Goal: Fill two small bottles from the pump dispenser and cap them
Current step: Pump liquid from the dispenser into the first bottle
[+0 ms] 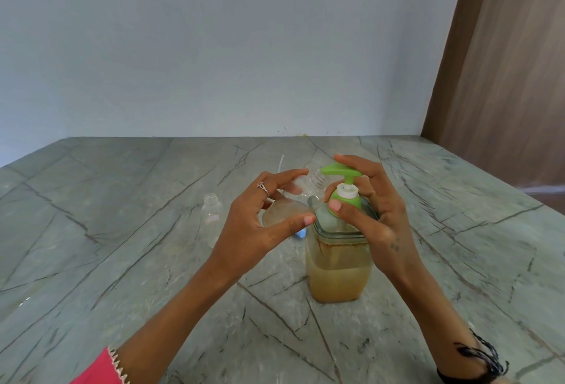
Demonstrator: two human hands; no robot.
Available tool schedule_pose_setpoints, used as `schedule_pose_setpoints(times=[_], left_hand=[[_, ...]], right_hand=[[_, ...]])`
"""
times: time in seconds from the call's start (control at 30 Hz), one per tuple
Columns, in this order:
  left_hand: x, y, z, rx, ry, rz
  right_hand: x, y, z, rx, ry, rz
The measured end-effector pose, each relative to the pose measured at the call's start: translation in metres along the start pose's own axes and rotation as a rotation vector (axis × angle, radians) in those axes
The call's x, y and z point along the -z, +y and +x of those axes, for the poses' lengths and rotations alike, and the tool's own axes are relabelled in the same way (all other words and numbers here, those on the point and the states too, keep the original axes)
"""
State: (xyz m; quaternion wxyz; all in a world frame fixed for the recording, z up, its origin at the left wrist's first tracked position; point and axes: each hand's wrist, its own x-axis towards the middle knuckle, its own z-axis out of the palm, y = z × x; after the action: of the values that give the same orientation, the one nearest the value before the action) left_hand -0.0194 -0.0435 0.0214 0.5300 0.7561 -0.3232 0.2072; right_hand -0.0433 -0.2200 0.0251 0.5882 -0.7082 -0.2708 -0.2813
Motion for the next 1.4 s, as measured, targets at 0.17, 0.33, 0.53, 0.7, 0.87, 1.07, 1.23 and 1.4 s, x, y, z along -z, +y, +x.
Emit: schedule_pose_setpoints(times=[0.17,0.33,0.53,0.7,0.87,1.07,1.23,1.4], left_hand=[[-0.0001,0.0009,-0.0001,0.002,0.009,0.0],[-0.0005,0.002,0.0005,-0.021,0.026,0.012],[0.0013,0.0007,0.0001,-0.052,0.034,0.058],[0.0017,0.0007,0.0001,-0.069,0.032,0.069],[0.0002,0.001,0.0001,-0.041,0.029,0.037],[-0.0001,0.0017,-0.0001,-0.033,0.029,0.025],[0.0002,0.0005,0.0,-0.033,0.024,0.032],[-0.0004,0.0014,0.0007,-0.035,0.029,0.038]], right_hand=[[-0.0011,0.0002,-0.0005,-0.018,0.012,0.044],[-0.0013,-0.0005,0.001,-0.045,0.045,0.111],[-0.0009,-0.0031,0.0024,-0.072,0.071,0.135],[-0.0009,-0.0028,0.0025,-0.076,0.074,0.12],[-0.0032,-0.0016,0.0,-0.034,0.056,0.101],[-0.0028,0.0016,-0.0009,-0.02,0.044,0.06],[-0.0035,0.003,0.0016,-0.024,0.064,0.091],[-0.0035,0.0012,0.0033,-0.01,0.073,0.094]])
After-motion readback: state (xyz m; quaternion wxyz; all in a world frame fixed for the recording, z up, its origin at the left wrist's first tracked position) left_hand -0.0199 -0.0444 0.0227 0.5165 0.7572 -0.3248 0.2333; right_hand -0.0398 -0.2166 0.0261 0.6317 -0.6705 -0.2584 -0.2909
